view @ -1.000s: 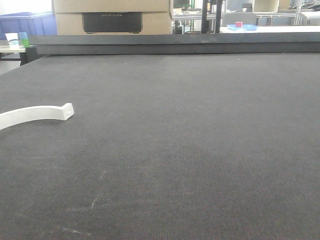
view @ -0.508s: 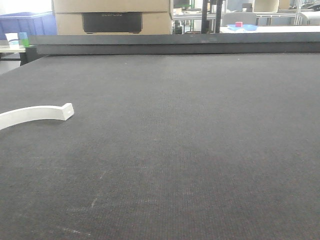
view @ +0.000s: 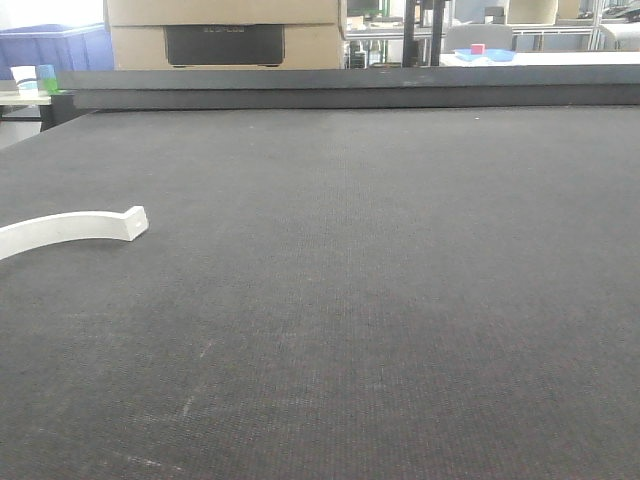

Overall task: Grab PVC pipe and place in blue bin
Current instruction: 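Lower both grippers toward the white curved plastic pipe piece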

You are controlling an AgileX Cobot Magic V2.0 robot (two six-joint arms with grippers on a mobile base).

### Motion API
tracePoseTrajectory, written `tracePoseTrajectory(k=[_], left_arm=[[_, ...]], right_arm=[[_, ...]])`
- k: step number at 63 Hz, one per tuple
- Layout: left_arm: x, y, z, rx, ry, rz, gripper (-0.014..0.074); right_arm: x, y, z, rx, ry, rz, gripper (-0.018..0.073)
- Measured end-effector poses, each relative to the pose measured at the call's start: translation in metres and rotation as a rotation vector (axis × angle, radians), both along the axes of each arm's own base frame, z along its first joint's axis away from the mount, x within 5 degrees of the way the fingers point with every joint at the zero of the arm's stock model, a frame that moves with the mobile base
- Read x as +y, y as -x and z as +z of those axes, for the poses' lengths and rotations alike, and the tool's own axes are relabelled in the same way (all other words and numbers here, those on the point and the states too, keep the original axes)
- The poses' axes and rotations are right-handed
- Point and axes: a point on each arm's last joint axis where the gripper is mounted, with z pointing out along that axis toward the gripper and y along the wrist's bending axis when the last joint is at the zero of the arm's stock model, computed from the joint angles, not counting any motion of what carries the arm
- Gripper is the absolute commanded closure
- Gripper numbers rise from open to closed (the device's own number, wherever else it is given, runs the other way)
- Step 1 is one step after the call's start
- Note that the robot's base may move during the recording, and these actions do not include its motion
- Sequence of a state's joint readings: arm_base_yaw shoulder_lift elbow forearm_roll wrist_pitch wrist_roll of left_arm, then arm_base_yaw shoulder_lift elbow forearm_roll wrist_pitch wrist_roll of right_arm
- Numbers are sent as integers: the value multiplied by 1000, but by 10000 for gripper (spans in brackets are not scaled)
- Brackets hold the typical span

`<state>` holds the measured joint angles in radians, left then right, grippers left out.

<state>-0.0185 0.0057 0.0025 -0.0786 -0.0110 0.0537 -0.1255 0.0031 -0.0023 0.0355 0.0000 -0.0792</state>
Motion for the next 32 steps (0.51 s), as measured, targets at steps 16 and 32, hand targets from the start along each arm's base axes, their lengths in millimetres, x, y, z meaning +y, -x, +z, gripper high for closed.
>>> tracePoseTrajectory(k=[16, 32], left_arm=[[0, 0, 2, -18, 0, 1, 707], [0, 1, 4, -24, -12, 2, 707]], right_arm=[[0, 0, 4, -43, 5, -2, 727], [0, 3, 15, -164, 20, -6, 727]])
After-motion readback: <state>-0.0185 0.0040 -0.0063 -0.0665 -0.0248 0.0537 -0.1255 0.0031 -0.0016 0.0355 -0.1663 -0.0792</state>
